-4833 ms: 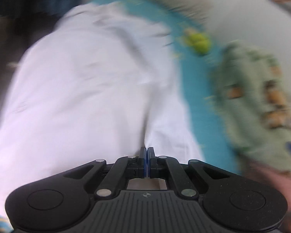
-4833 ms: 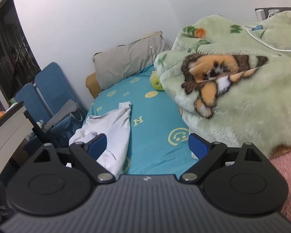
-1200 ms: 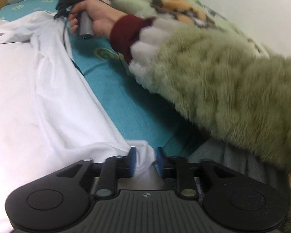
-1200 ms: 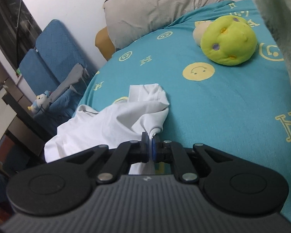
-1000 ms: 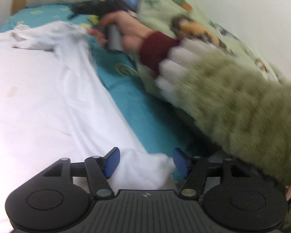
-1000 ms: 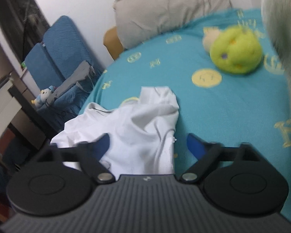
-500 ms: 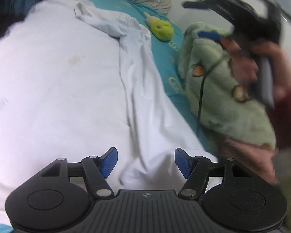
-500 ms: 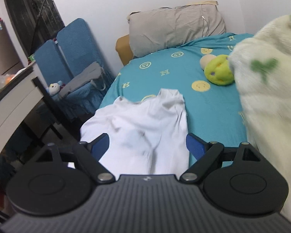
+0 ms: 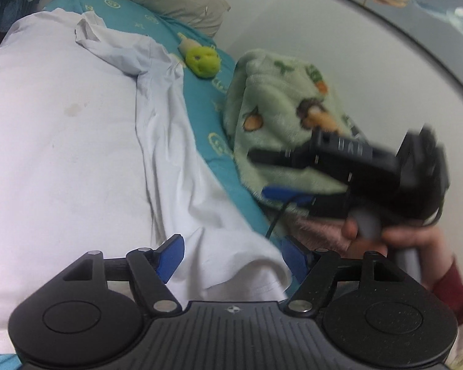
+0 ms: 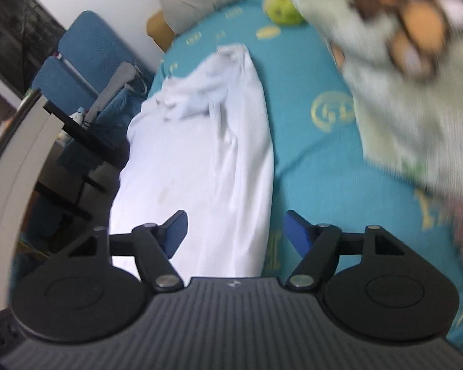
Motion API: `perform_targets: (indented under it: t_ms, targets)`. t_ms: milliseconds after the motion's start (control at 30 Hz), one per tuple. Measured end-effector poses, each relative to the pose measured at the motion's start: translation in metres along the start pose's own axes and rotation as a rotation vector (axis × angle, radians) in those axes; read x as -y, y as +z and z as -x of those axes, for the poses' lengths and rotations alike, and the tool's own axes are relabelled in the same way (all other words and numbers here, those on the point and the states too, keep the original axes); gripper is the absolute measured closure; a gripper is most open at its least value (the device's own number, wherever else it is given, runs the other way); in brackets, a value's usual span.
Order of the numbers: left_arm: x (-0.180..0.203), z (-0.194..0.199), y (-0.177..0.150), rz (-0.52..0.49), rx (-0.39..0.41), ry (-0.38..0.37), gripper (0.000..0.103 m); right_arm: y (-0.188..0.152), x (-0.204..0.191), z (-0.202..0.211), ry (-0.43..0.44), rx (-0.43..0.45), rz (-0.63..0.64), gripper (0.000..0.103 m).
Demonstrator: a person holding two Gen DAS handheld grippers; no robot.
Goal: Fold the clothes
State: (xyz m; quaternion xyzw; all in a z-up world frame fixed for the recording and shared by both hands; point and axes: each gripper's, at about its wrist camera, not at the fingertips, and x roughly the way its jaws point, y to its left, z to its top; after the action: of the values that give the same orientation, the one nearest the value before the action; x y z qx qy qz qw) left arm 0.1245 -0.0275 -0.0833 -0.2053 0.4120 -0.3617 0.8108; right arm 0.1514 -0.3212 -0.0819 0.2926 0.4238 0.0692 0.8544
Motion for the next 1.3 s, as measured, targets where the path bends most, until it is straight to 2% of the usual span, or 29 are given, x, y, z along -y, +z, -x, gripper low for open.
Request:
perform_targets:
  t_ms: [100,167,267,333,400,533,667,733,800,867,967,1167,1233,1300]
  targets:
    - [-0.003,0.016,0.007,0.019,0.049,-0.022,0.028,-0.013,-0.002,0.002,0.025,-0.085,-0.007,0.031]
    - [-0.008,0.027,0.010,0.053,0.076,-0.031,0.028,-0.017,-0.005,0.022,0.038,-0.073,0.015,0.031]
    - [-0.012,0.034,0.012,0.085,0.094,-0.032,0.027,-0.011,-0.006,0.061,0.024,-0.007,0.023,0.030]
    - [-0.009,0.037,0.012,0.070,0.091,-0.017,0.027,-0.008,-0.006,0.081,-0.002,0.022,0.026,0.030]
    - [-0.006,0.033,0.010,0.055,0.077,0.001,0.026,-0.008,-0.008,0.086,-0.033,0.015,0.040,0.030]
    - [-0.013,0.010,0.000,0.082,-0.017,0.090,0.027,-0.016,-0.011,0.040,-0.024,-0.125,0.016,0.031]
    - [-0.032,-0.010,-0.011,0.137,-0.110,0.192,0.032,-0.026,-0.010,-0.025,-0.173,-0.220,0.013,0.031]
    - [-0.038,-0.011,-0.013,0.155,-0.117,0.212,0.032,-0.025,-0.009,-0.041,-0.201,-0.237,0.014,0.031]
    - [-0.041,-0.005,-0.010,0.171,-0.089,0.198,0.031,-0.024,-0.012,-0.048,-0.222,-0.235,0.041,0.032]
    - [-0.043,-0.002,-0.008,0.184,-0.067,0.197,0.030,-0.026,-0.005,-0.058,-0.261,-0.297,0.014,0.031]
    - [-0.048,0.002,-0.005,0.209,-0.045,0.213,0.030,-0.035,0.001,-0.054,-0.261,-0.350,-0.014,0.031]
    - [-0.051,0.014,0.004,0.244,-0.005,0.222,0.030,-0.065,-0.021,-0.034,-0.272,-0.478,0.082,0.031]
    - [-0.049,0.018,0.006,0.240,0.017,0.226,0.030,-0.071,-0.032,-0.016,-0.282,-0.470,0.149,0.032]
    - [-0.046,0.021,0.009,0.230,0.039,0.241,0.028,-0.069,-0.043,0.004,-0.271,-0.415,0.190,0.032]
